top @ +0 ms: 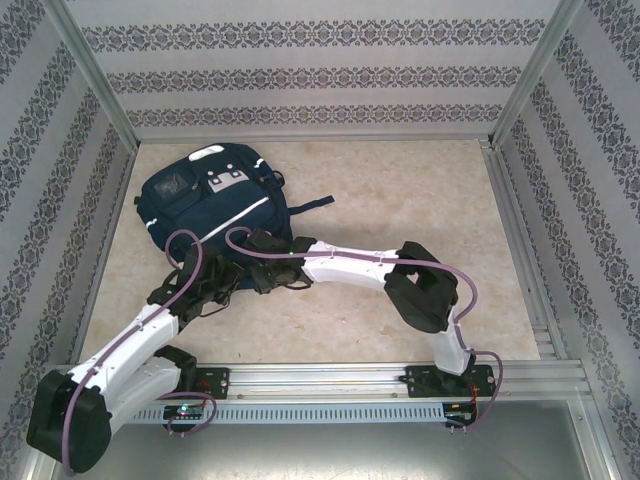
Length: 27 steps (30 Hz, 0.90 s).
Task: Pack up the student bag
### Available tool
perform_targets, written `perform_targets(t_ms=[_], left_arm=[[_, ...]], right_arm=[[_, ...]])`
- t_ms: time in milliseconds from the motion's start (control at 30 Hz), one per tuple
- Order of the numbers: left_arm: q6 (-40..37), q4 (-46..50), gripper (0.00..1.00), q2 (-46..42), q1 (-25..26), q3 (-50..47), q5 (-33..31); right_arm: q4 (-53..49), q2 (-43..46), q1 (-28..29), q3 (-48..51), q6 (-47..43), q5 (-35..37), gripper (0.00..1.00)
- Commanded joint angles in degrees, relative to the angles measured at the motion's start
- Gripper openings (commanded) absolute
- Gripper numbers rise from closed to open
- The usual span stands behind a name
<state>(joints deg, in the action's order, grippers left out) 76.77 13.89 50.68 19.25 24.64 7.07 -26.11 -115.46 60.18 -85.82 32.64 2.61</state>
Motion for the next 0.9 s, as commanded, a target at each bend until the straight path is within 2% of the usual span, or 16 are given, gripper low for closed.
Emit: perform_targets(t_ms=[0,167,300,433,500,633,700,733,833,867], left_arm=[[-1.32,3.68,0.00,-3.71,-2.03,0.79,-3.16],[-2.35,8.41,0.00,-7.83,-5.33,-0.16,-2.66],[-5.38,12.51,0.00,-9.79,-9.81,0.30,-0.87],[-12.64,18.37,0.00,-10.05,-20.18,2.22,2.70],[-17.18,20.29,0.00,-8.56,-27.59,3.29,4.74],[-23.91,20.55,0.00,-0.97,-40.68,6.00,11.18],[-25.49,20.46,0.00,2.50,-44.38,8.17,15.11],[-26.41,21.07,0.02,3.41,-44.88,9.77,16.20],[-26.90,24.13,0.38,2.67,-44.86,13.57,18.65],[-26.17,24.96,0.47,1.72,-44.66,14.08,20.35]], right_arm=[[-4.76,3.22,-3.16,3.65,0.10,6.01,0.00],[-4.34,6.70,-7.78,7.53,-0.97,8.54,0.00],[-2.96,8.44,-11.51,9.05,-3.89,7.48,0.00],[-1.37,8.25,-12.14,8.08,-7.68,2.92,0.00],[-0.71,7.65,-11.16,6.72,-8.52,0.35,0.00],[0.06,5.65,-7.08,2.41,-9.53,-3.89,0.00],[0.78,4.40,-5.27,0.25,-8.97,-6.57,0.00],[0.88,3.60,-4.34,-0.79,-8.58,-7.68,0.00],[2.14,1.88,-2.50,-2.97,-7.70,-10.90,0.00],[2.47,1.44,-1.91,-3.50,-7.48,-11.50,0.00]])
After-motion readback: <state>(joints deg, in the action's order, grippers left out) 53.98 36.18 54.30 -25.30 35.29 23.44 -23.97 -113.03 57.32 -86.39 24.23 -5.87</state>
